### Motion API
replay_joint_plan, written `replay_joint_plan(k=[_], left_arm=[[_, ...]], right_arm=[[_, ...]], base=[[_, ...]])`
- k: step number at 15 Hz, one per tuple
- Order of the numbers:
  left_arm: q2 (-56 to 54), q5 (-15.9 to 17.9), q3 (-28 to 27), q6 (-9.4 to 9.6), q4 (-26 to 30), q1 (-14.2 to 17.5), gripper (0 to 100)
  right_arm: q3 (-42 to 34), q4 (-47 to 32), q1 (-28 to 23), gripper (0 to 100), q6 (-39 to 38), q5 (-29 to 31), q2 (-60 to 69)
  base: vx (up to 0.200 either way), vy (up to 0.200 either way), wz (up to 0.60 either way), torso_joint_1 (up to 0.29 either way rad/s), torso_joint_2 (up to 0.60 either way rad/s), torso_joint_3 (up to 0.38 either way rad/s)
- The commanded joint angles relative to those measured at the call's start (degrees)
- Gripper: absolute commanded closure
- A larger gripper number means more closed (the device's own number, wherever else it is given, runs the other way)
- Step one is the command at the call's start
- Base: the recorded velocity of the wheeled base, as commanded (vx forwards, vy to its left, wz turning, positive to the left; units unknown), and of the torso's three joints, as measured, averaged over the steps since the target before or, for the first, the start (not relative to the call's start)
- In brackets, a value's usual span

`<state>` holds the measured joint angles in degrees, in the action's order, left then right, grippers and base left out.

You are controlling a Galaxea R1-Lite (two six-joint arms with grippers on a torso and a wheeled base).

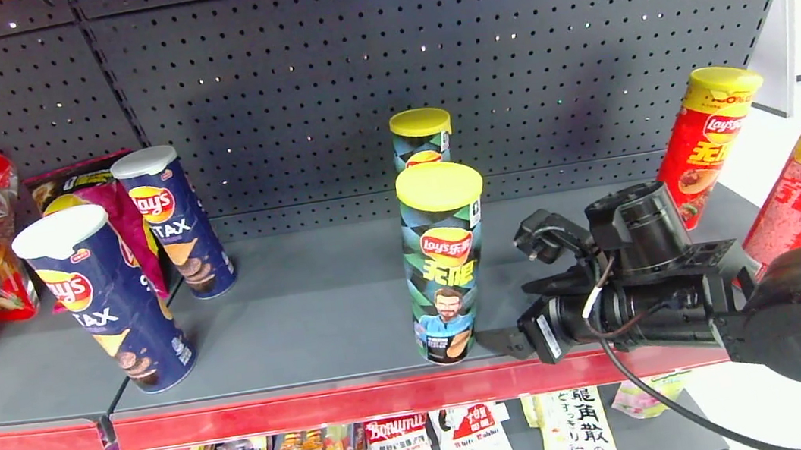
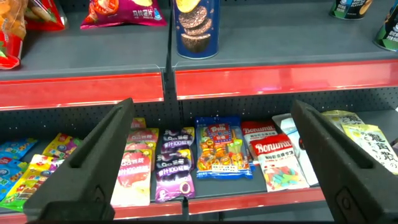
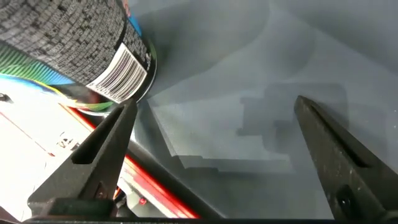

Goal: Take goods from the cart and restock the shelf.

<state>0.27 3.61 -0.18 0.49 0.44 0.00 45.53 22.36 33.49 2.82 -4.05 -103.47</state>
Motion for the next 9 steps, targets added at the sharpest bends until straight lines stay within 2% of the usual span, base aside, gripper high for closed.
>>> replay_joint_plan(k=[1,7,9], left_arm=[[0.08,0.00,0.01,0.04,0.00,0.00,0],[0.08,0.00,0.01,0.04,0.00,0.00,0],[0.00,0.00,0.01,0.04,0.00,0.00,0]], right_arm=[[0.52,0.58,-0.09,0,0.08,0.18,-0.59],[-0.97,1.37,-0.18,0,0.44,1.50,0.38],[-4.75,1.37,-0.62,0,0.61,1.50,4.42]], base=[[0.000,0.000,0.00,0.000,0.00,0.000],[0.000,0.000,0.00,0.000,0.00,0.000],[0.000,0.000,0.00,0.000,0.00,0.000]])
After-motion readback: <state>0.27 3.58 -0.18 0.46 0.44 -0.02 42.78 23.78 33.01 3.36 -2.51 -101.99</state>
